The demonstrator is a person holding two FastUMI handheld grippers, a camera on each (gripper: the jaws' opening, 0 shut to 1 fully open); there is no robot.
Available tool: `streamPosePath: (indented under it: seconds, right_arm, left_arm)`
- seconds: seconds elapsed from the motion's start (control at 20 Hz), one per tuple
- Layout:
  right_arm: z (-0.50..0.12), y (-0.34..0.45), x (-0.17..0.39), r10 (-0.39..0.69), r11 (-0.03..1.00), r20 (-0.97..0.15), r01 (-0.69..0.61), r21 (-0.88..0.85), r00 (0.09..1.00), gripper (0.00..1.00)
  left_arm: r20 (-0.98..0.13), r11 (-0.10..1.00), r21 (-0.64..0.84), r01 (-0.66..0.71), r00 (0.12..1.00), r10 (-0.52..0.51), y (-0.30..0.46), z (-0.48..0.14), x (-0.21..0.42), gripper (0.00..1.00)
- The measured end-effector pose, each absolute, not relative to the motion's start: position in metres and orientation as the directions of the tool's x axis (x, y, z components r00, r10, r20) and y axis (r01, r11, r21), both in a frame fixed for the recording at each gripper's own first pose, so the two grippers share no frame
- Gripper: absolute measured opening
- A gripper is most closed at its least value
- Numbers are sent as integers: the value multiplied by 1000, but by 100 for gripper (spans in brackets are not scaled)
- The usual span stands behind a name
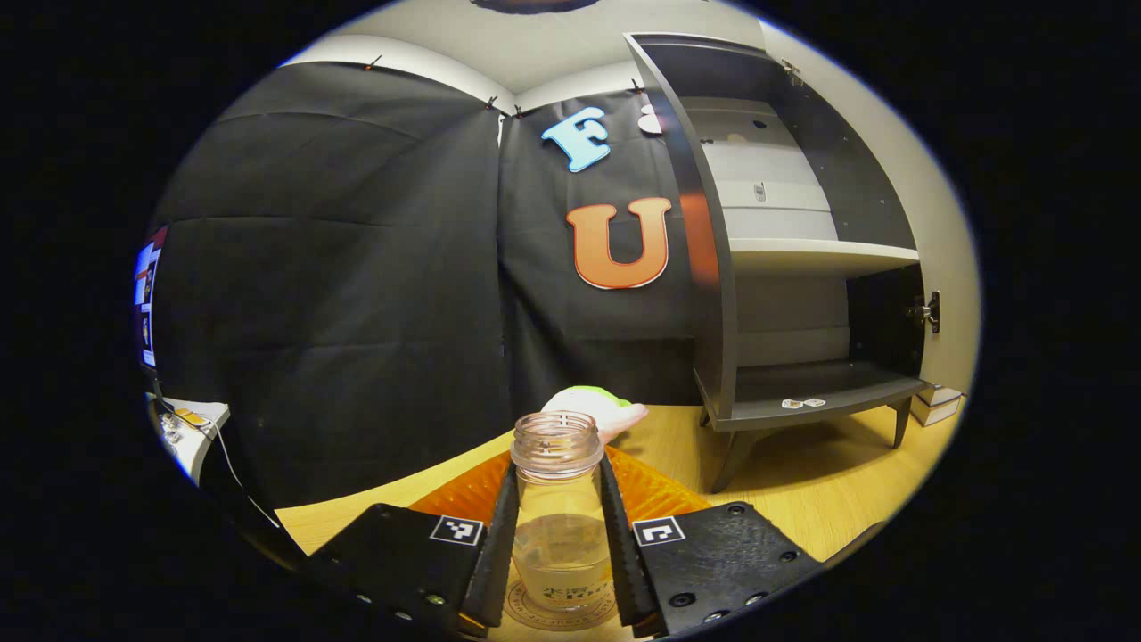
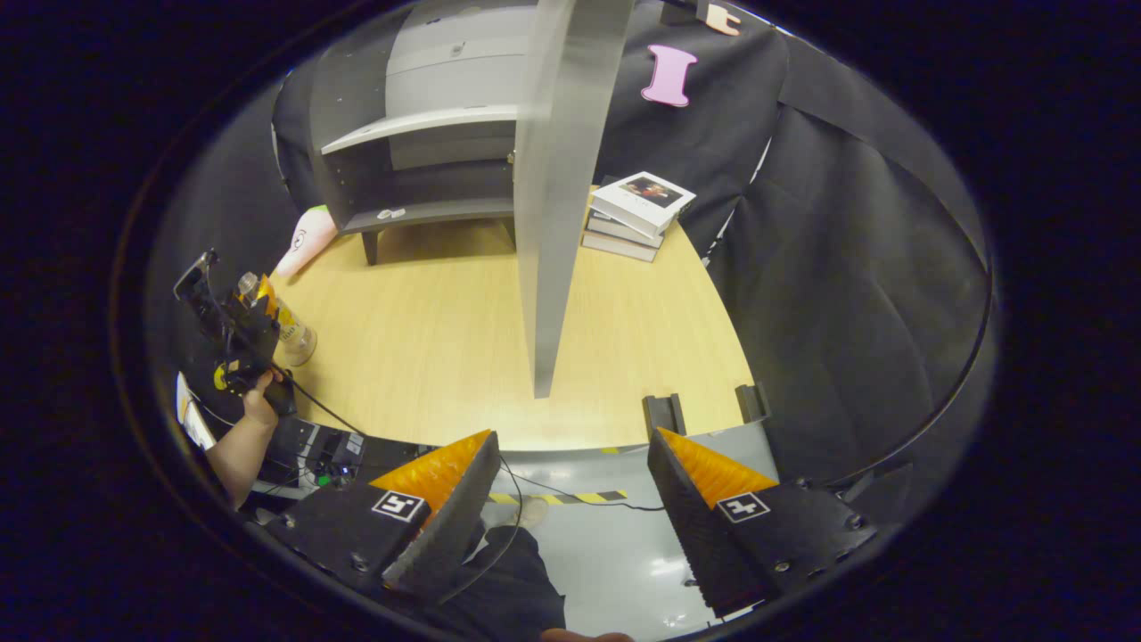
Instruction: Open the cabinet door with the right hand, grasp the bottle in the cabinet with the left hand and place it on the coaster, then close the cabinet door with the right hand.
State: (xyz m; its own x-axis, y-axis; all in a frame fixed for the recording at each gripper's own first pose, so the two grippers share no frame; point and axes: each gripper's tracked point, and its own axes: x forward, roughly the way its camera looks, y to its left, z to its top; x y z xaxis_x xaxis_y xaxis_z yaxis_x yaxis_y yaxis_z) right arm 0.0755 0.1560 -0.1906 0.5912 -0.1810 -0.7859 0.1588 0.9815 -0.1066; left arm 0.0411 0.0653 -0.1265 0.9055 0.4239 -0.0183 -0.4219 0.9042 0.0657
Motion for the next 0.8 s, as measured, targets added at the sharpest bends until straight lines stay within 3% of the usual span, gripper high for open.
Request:
streamPosePath:
  seconds: [0.2,0.25,0.3,0.45,0.5,0.55,0.8]
  right_arm:
    - [-194,161,79,-159,986,-790,130,-101,593,100]
    - [-195,163,80,-150,988,-790,127,-92,594,100]
    - [-195,166,79,-137,989,-792,120,-81,595,100]
    - [-196,167,81,-133,991,-791,102,-90,597,100]
    - [-196,168,81,-131,991,-791,98,-90,598,100]
    - [-198,168,81,-128,992,-791,93,-90,599,100]
    - [-200,169,76,-125,992,-802,82,-95,584,100]
  left_arm:
    - [-33,900,78,-429,901,432,66,-128,38,50]
    - [-34,901,67,-429,901,431,66,-129,38,63]
    - [-28,900,58,-431,901,433,66,-129,40,52]
    - [6,910,46,-412,911,413,61,-123,45,64]
    - [12,913,53,-405,914,405,58,-123,46,63]
    - [8,915,66,-398,917,399,57,-125,47,77]
    - [68,890,89,-447,894,442,65,-113,42,77]
